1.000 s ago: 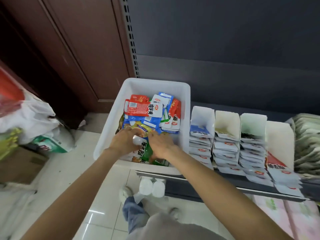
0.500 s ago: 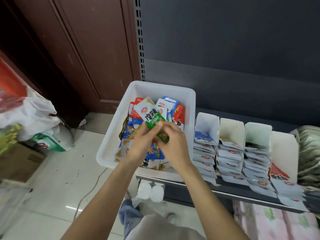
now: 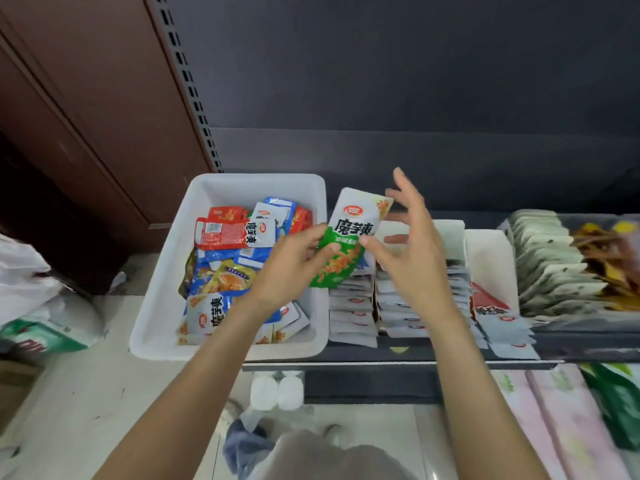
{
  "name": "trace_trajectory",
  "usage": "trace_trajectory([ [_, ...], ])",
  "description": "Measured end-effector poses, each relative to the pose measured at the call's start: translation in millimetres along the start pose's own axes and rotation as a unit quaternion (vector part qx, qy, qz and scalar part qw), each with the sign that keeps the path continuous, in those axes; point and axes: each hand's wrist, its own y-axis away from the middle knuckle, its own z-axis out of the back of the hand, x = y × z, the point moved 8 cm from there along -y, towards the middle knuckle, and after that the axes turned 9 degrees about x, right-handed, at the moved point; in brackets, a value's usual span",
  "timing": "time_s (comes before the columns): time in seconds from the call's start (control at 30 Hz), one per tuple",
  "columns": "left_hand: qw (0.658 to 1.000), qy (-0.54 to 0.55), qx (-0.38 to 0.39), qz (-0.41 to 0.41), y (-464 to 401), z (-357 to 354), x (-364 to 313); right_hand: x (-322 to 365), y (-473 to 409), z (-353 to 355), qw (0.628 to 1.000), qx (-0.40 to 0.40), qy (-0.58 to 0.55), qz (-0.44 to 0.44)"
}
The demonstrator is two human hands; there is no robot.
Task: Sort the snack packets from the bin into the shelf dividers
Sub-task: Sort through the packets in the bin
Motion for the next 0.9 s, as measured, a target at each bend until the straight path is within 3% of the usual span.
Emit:
trace_trajectory([
  [0.1, 0.992, -0.111, 0.039, -0.054, -41, -33, -26, -3, 1, 60, 0.997, -0.032, 0.069, 0.014],
  [0.23, 0.99, -0.083, 0.046, -0.105, -92, -73, -59, -12, 12, 126, 0.979, -0.109, 0.168, 0.042],
  [0.37, 0.988, -0.09, 0.092, -0.087, -125, -114, -49, -34, 17, 151, 0.952, -0.139, 0.271, 0.039],
  [0.53, 0.969, -0.196, 0.141, -0.044, -133, -141, -16, -71, 11, 142, 0.947, -0.103, 0.303, 0.027],
  [0.63, 0.946, -0.294, 0.132, -0.035, -129, -140, -6, -94, 2, 127, 0.946, -0.059, 0.317, 0.007],
  [0.8, 0.939, -0.311, 0.141, -0.041, -122, -136, -2, -126, -7, 88, 0.879, 0.075, 0.47, -0.011],
  [0.9, 0.929, -0.328, 0.168, -0.034, -117, -136, -3, -128, -3, 86, 0.858, 0.081, 0.507, -0.01],
])
